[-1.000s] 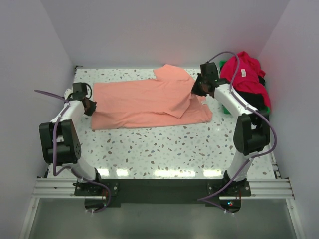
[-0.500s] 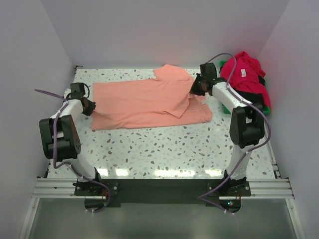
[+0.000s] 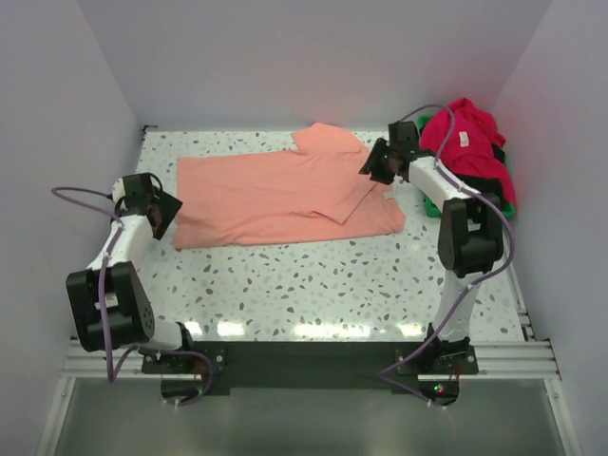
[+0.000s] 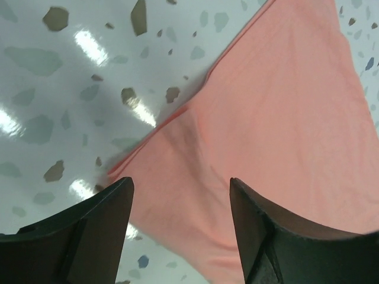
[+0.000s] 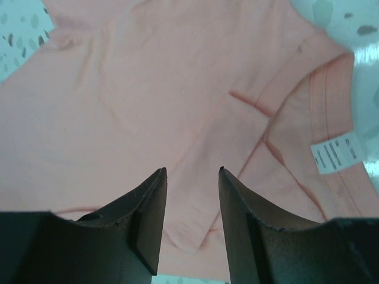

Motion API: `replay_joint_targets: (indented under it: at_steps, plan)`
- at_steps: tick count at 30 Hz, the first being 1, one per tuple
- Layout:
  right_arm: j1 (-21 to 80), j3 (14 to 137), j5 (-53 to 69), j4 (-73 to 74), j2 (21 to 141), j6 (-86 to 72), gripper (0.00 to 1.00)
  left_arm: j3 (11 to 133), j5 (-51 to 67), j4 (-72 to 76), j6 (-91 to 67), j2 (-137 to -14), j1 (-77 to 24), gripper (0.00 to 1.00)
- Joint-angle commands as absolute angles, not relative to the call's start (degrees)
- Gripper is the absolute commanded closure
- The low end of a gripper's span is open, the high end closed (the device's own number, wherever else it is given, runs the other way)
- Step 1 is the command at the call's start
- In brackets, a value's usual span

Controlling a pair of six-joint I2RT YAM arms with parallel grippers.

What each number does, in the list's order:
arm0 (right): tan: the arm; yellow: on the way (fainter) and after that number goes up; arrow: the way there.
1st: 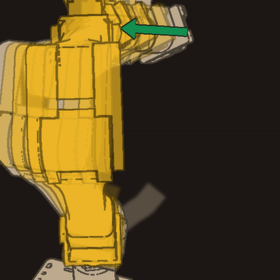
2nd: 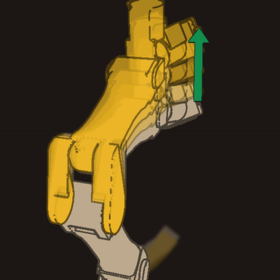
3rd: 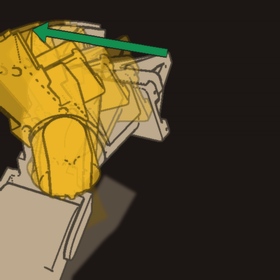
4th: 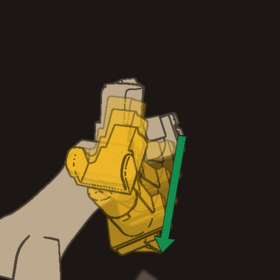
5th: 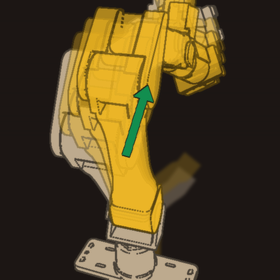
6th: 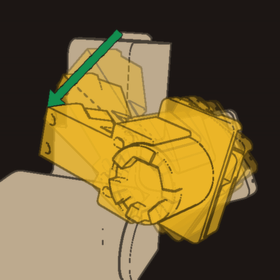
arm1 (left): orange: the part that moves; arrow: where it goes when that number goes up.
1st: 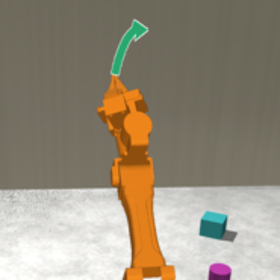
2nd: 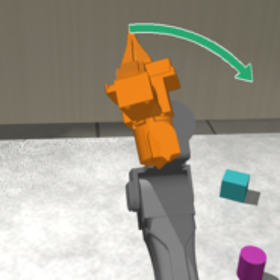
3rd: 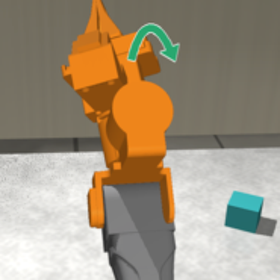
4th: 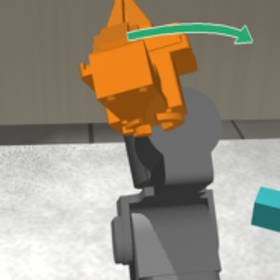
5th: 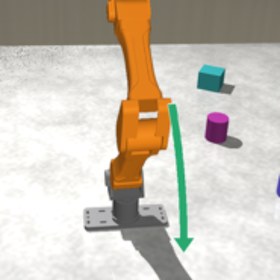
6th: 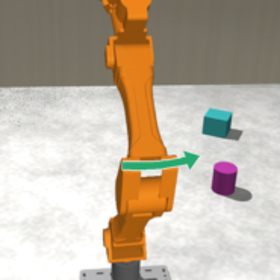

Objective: Fold and stack the t-shirts
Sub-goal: Fold the tshirt

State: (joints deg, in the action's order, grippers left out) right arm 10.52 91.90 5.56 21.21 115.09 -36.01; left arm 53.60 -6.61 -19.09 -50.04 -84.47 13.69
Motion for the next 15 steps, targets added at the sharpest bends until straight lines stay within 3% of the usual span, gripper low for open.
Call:
replay_joint_targets:
  at_steps: [1, 7, 15]
  plan:
    - [12.7, 85.3, 5.6, 19.6, 108.5, -34.9, 0.56, 47.1, -6.9, -20.0, -51.2, -78.1, 14.0, 0.29]
    - [17.0, 74.9, 2.5, 17.1, 105.5, -34.5, 0.56, 40.4, -4.8, -18.8, -51.9, -72.2, 14.0, 0.29]
    - [21.0, 76.6, 2.2, 16.3, 110.6, -35.9, 0.51, 38.2, -2.3, -17.0, -51.6, -71.9, 13.8, 0.29]
